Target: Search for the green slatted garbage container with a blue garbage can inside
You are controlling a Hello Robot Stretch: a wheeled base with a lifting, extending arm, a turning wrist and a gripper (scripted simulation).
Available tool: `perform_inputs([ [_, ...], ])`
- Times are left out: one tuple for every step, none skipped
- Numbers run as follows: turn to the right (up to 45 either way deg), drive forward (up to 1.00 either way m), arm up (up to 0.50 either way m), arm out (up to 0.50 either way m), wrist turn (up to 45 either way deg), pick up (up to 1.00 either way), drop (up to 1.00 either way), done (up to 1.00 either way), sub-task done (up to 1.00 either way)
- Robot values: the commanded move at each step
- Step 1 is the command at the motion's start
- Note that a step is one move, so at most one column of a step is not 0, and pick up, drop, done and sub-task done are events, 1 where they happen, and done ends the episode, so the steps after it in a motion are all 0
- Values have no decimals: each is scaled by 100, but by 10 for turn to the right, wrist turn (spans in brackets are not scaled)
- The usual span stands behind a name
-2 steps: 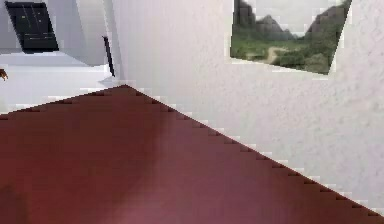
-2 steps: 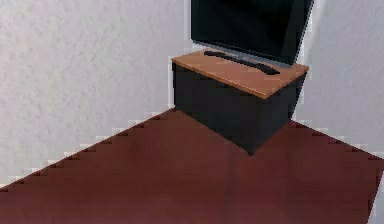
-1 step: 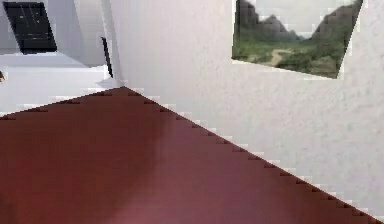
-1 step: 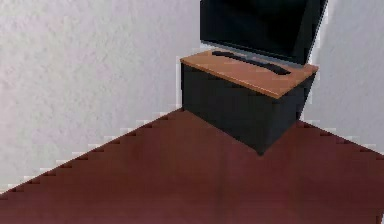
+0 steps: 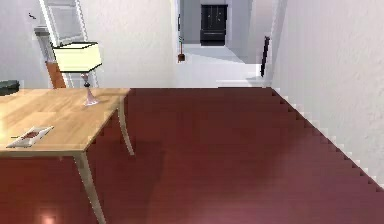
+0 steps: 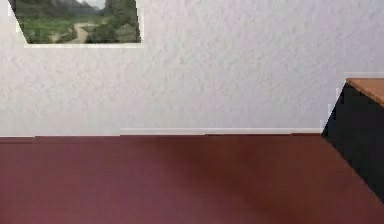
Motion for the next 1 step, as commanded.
perform_inputs([
  [0,100,0,0,0,0,0,0,0],
])
